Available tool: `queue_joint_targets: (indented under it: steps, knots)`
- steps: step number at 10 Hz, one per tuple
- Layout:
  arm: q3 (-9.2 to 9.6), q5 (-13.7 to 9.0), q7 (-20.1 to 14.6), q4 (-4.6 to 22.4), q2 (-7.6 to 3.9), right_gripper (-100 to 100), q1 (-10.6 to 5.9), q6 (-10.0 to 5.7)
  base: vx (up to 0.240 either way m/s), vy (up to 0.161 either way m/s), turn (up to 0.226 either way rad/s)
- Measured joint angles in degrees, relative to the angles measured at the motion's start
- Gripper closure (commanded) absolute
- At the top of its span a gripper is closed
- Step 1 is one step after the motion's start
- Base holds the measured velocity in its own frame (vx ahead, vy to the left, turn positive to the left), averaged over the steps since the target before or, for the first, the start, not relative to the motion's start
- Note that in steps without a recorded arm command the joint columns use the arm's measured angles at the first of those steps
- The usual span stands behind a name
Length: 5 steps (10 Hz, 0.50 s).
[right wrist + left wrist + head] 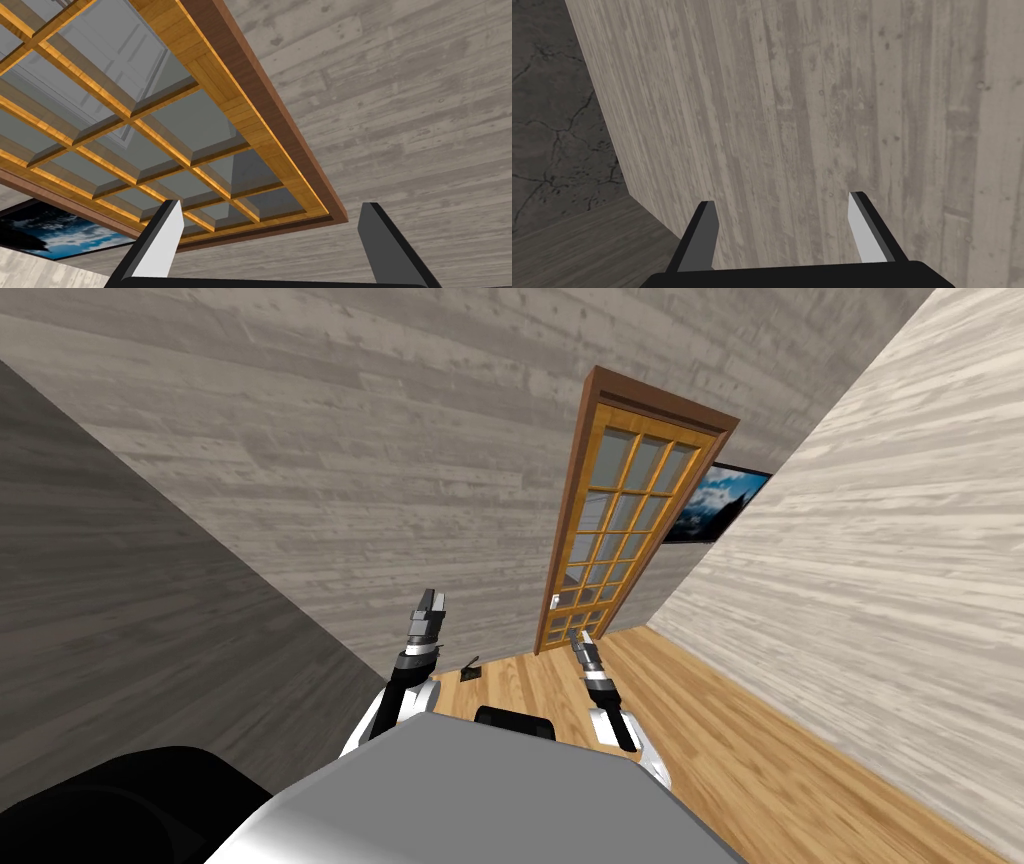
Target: Pull the door open
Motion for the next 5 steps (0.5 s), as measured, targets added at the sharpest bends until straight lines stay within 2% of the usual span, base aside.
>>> queue_joint_targets:
  steps: [2,5]
  knots:
    - [-0.3,0.71,2.14,3.49,-0.4,-100,-0.9,-1.17,0.103,-0.058,0.036]
    - [-0.53,1.94,5.23,7.74,-0.72,-100,-2.34,-1.91,0.094,-0.051,0.032]
